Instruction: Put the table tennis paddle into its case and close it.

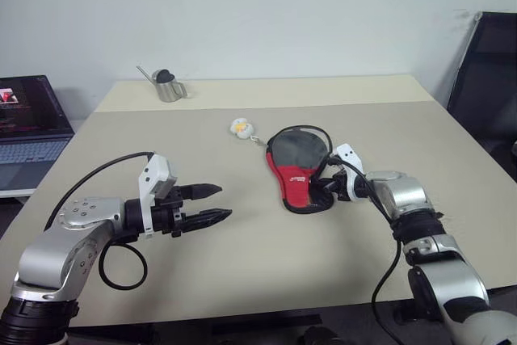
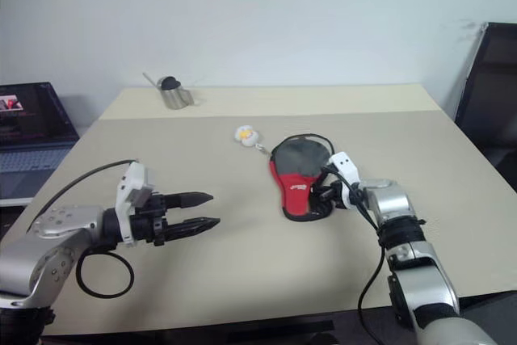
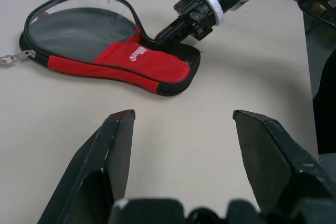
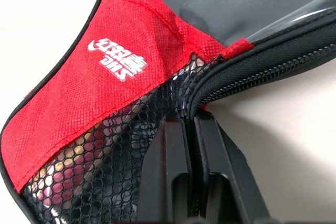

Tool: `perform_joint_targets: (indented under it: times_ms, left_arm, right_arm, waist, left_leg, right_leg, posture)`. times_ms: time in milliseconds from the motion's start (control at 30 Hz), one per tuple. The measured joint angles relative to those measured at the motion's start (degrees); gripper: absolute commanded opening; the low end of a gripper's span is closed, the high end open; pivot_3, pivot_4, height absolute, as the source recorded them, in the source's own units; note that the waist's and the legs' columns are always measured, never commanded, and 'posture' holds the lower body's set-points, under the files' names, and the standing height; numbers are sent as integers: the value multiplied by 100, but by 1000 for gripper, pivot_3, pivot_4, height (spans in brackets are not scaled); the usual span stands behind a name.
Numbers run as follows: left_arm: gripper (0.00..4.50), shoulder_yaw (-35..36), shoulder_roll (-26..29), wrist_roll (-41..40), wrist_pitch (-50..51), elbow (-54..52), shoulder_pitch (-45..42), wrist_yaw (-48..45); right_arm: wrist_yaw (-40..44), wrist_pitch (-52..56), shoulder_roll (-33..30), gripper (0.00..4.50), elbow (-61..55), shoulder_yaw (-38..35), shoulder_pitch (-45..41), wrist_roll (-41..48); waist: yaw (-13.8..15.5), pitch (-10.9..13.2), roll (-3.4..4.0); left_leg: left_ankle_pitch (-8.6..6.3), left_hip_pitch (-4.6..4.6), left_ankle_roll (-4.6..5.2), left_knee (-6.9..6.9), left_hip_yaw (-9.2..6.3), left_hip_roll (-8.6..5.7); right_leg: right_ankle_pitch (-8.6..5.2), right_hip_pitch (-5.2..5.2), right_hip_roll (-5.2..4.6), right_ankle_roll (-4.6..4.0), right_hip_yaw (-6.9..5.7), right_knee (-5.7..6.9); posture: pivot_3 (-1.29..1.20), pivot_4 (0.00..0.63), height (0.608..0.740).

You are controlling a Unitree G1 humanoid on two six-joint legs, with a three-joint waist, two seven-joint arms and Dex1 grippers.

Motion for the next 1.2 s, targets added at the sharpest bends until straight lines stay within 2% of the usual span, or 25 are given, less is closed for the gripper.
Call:
perform_joint_targets:
  times_ms: [133,233,333,567,700,933,1033,1200]
  left_arm:
    - [3254,-11,-5,0,1,-24,-16,20]
    - [3254,-24,-18,0,1,-25,-64,22]
    - [3254,-24,-18,1,1,-24,-68,20]
    - [3254,-24,-19,1,1,-23,-80,35]
    - [3254,-24,-19,1,1,-21,-105,41]
    - [3254,-37,-22,5,0,17,-225,34]
    - [3254,-46,-23,5,0,65,-266,30]
    - [3254,-56,-23,5,-3,81,-269,20]
  right_arm:
    - [-392,53,118,37,-3,-65,18,39]
    - [-715,35,239,656,120,-140,-34,108]
    - [-981,13,267,1553,170,-151,-53,152]
    - [-1530,-199,423,1553,790,-589,-319,426]
    - [-1575,-351,404,1553,1154,-689,-467,563]
    - [-1765,-1119,340,1553,1845,-499,-751,364]
    - [-1782,-1343,323,2083,1984,-417,-782,305]
    - [-1746,-1456,249,3689,1957,-282,-783,162]
  waist:
    - [-1,-14,-23]
    - [-12,-21,-35]
    - [-1,-21,-35]
    - [5,-21,-34]
    - [7,-20,-34]
    - [2,-19,-32]
    - [4,-19,-32]
    - [3,-19,-32]
  left_leg:
    - [-7,6,-12,3,9,0]
    - [-5,12,-14,10,9,0]
    - [7,18,0,22,8,-3]
    - [30,16,26,35,23,-11]
    - [30,15,27,36,25,-10]
    - [30,8,27,33,26,-10]
    - [30,8,27,34,26,-10]
    - [30,8,27,32,25,-8]
  right_leg:
    - [-1,1,-1,2,9,0]
    - [-8,4,0,29,11,2]
    - [14,14,0,36,11,2]
    - [46,12,-2,43,16,-1]
    - [50,10,-2,48,16,-1]
    - [50,5,-2,50,16,-5]
    - [51,5,-2,50,17,-5]
    - [50,3,-1,48,17,-5]
  posture:
    - [0,150,740]
    - [0,150,740]
    - [0,150,740]
    - [0,150,740]
    - [0,150,740]
    - [0,150,740]
    - [0,150,740]
    - [0,150,740]
